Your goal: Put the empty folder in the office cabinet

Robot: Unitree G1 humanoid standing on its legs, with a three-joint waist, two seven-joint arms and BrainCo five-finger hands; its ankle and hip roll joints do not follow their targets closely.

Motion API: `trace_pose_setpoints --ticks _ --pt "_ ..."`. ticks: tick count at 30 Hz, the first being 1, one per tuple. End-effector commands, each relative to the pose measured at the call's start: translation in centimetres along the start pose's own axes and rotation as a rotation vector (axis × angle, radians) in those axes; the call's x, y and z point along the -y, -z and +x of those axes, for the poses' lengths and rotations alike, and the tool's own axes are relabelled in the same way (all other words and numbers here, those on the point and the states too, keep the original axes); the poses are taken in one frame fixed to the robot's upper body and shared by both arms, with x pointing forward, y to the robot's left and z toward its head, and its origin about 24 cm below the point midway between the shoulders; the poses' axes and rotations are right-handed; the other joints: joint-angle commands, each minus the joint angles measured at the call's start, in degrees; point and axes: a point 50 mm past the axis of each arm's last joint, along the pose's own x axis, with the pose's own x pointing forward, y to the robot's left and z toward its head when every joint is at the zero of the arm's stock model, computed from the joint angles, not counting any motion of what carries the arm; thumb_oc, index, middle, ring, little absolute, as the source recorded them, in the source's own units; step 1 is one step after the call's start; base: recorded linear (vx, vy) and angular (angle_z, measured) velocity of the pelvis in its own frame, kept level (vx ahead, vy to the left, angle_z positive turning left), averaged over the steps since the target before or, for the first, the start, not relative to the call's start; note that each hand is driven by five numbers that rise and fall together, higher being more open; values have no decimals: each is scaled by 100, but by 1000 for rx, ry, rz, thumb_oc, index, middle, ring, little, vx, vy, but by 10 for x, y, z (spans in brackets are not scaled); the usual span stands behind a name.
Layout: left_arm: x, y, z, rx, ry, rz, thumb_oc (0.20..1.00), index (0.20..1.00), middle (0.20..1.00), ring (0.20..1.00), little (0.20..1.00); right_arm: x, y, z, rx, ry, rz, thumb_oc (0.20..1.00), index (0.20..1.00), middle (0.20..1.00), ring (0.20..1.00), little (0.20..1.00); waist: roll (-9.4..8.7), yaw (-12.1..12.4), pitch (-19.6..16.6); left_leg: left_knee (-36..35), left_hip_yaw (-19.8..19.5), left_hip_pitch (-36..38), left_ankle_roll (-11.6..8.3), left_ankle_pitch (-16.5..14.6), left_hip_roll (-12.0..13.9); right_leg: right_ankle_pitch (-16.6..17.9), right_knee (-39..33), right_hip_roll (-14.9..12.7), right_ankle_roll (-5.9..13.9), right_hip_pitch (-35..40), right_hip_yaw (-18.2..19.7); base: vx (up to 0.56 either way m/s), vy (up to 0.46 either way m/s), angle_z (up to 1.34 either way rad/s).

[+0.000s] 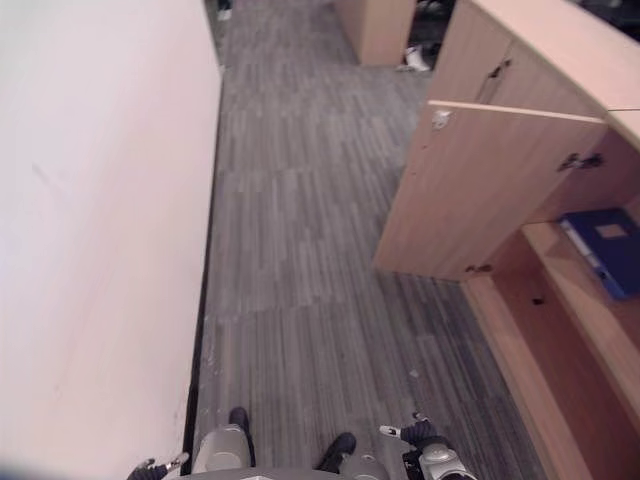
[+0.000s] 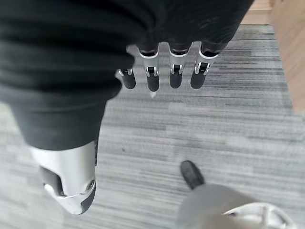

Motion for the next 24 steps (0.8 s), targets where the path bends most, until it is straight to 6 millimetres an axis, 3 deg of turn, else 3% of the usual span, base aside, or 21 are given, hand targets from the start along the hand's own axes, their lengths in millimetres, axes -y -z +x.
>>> trace_pose_setpoints --ticks 1,3,5,6,8,11,12,13,16,18,19,20,22,23,24 --pt "-21 -9 3 46 -78 -49 1000 1000 1000 1000 1000 8 -10 2 31 28 -42 1000 1000 1000 1000 1000 -34 382 253 283 -401 -197 227 31 159 -176 39 -95 628 685 -398 143 159 -109" --pt "-21 -5 2 29 -79 -63 1000 1000 1000 1000 1000 9 -9 2 25 30 -57 1000 1000 1000 1000 1000 88 464 278 -104 -929 -109 165 246 205 -336 387 -60 674 648 -81 159 222 -101" --pt "-21 -5 2 29 -79 -63 1000 1000 1000 1000 1000 9 -9 2 25 31 -57 1000 1000 1000 1000 1000 89 475 281 -115 -916 -96 164 250 208 -341 398 -63 673 644 -70 109 198 -124" --pt "-20 0 1 16 -79 -78 1000 1000 1000 1000 1000 11 -7 2 19 34 -58 1000 1000 1000 1000 1000 161 525 258 -37 -1312 -92 93 248 169 -434 692 -147 708 618 73 133 267 -148" --pt "-20 0 1 16 -79 -78 1000 1000 1000 1000 1000 11 -7 2 19 34 -58 1000 1000 1000 1000 1000 160 528 257 -29 -1310 -96 93 243 168 -439 702 -152 709 612 76 111 241 -112" --pt "-20 1 1 8 -67 -61 1000 1000 1000 1000 1000 9 2 1 -15 31 -32 1000 1000 1000 1000 1000 171 431 176 19 -1137 9 89 89 66 -355 853 -400 842 598 38 184 464 -29" --pt "-20 -2 2 19 -62 -45 1000 1000 1000 1000 1000 9 8 0 -37 31 -14 1000 1000 1000 1000 1000 139 376 98 30 -955 96 188 -57 -161 -187 920 -703 988 591 -38 173 450 3" --pt "-20 -2 2 19 -63 -44 1000 1000 1000 1000 1000 9 8 0 -38 30 -14 1000 1000 1000 1000 1000 128 376 97 34 -950 95 197 -62 -177 -186 933 -724 999 585 -34 198 483 5" --pt "-22 -8 3 35 -62 -24 1000 1000 1000 1000 1000 6 12 -1 -52 20 3 1000 1000 1000 1000 1000 44 286 14 97 -681 291 492 -343 -655 97 1085 -1219 1265 605 -45 186 417 17" --pt "-25 -9 3 38 -63 -2 1000 1000 1000 1000 1000 5 14 -1 -59 10 5 1000 1000 1000 1000 1000 -1 220 -22 110 -538 483 724 -504 -1040 401 1331 -1593 1439 587 26 264 605 7" --pt "-28 -5 3 28 -60 32 1000 1000 1000 1000 1000 3 14 -2 -58 3 22 1000 1000 1000 1000 1000 -25 109 -71 7 -444 746 934 -620 -1424 652 1719 -1934 1525 576 132 226 520 0" --pt "-29 -5 3 28 -60 32 1000 1000 1000 1000 1000 3 14 -2 -58 3 22 1000 1000 1000 1000 1000 -37 110 -64 0 -439 759 945 -621 -1445 651 1741 -1962 1540 573 144 233 523 12" --pt "-32 0 3 9 -63 54 1000 1000 1000 1000 1000 2 14 -2 -53 -1 19 1000 1000 1000 1000 1000 -29 35 -72 -65 -394 1031 1107 -721 -1728 873 2203 -2203 1562 541 240 242 519 4" --pt "-36 12 1 -32 -65 110 1000 1000 1000 1000 1000 0 16 -3 -53 -4 11 1000 1000 1000 1000 1000 -25 -123 7 -197 -284 1541 1348 -894 -2009 1133 3002 -2596 1542 363 415 267 592 -10" --pt "-36 12 1 -32 -65 110 1000 1000 1000 1000 1000 0 16 -3 -53 -4 11 1000 1000 1000 1000 1000 -38 -114 19 -206 -275 1557 1355 -896 -2029 1124 3032 -2623 1552 350 444 244 571 -8"
